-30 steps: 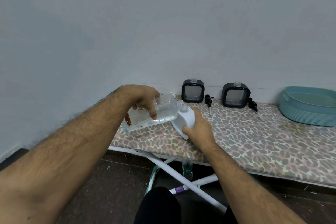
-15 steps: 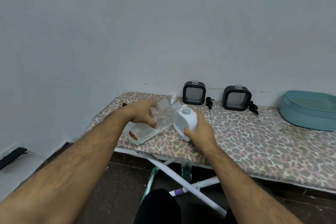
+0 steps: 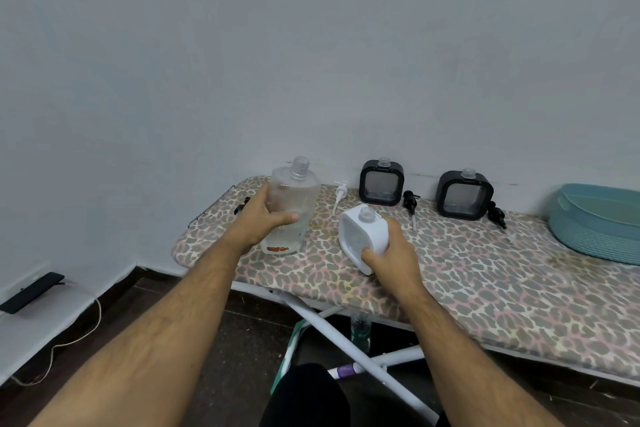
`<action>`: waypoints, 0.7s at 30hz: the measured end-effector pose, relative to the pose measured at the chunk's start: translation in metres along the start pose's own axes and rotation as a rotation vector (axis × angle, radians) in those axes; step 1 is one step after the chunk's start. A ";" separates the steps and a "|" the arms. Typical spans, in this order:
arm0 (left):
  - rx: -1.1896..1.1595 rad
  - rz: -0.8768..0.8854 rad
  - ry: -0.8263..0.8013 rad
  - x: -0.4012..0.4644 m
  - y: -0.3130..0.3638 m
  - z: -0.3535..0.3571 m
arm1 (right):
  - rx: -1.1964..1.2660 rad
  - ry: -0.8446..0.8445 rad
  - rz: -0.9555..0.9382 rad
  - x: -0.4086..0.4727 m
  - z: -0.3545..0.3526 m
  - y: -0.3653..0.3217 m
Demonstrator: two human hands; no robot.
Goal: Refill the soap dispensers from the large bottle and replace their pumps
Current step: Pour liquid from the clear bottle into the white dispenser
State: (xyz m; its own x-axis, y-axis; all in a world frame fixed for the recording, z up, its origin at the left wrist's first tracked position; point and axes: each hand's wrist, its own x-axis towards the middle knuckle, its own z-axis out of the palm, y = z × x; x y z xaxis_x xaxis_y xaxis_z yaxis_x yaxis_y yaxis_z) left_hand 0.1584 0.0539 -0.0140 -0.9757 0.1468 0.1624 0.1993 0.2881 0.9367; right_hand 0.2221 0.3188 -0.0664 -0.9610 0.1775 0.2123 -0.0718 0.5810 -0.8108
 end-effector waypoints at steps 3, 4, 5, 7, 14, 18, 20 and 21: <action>-0.100 -0.024 0.140 0.001 -0.011 -0.004 | 0.006 -0.006 0.001 0.000 0.001 0.000; -0.113 -0.035 0.184 0.001 -0.015 -0.006 | 0.006 -0.007 0.001 0.001 0.001 0.001; -0.123 -0.041 0.218 0.002 -0.018 -0.008 | 0.005 -0.008 0.002 0.001 0.001 0.001; -0.144 -0.044 0.262 0.002 -0.025 -0.013 | 0.004 -0.010 0.005 0.003 0.001 0.002; -0.185 -0.071 0.277 0.003 -0.039 -0.017 | 0.016 -0.012 -0.003 0.006 0.002 0.007; -0.207 -0.067 0.254 0.003 -0.039 -0.015 | 0.033 -0.015 -0.010 0.008 0.002 0.009; -0.209 -0.056 0.248 0.001 -0.038 -0.015 | 0.035 -0.017 -0.010 0.008 0.001 0.010; -0.193 -0.049 0.253 -0.001 -0.037 -0.014 | 0.044 -0.023 -0.008 0.008 0.001 0.010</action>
State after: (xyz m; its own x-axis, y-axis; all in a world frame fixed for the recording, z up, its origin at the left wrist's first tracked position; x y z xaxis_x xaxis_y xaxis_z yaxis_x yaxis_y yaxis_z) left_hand 0.1506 0.0300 -0.0444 -0.9801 -0.1099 0.1654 0.1546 0.1007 0.9828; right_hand 0.2131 0.3257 -0.0735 -0.9661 0.1547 0.2067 -0.0906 0.5465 -0.8325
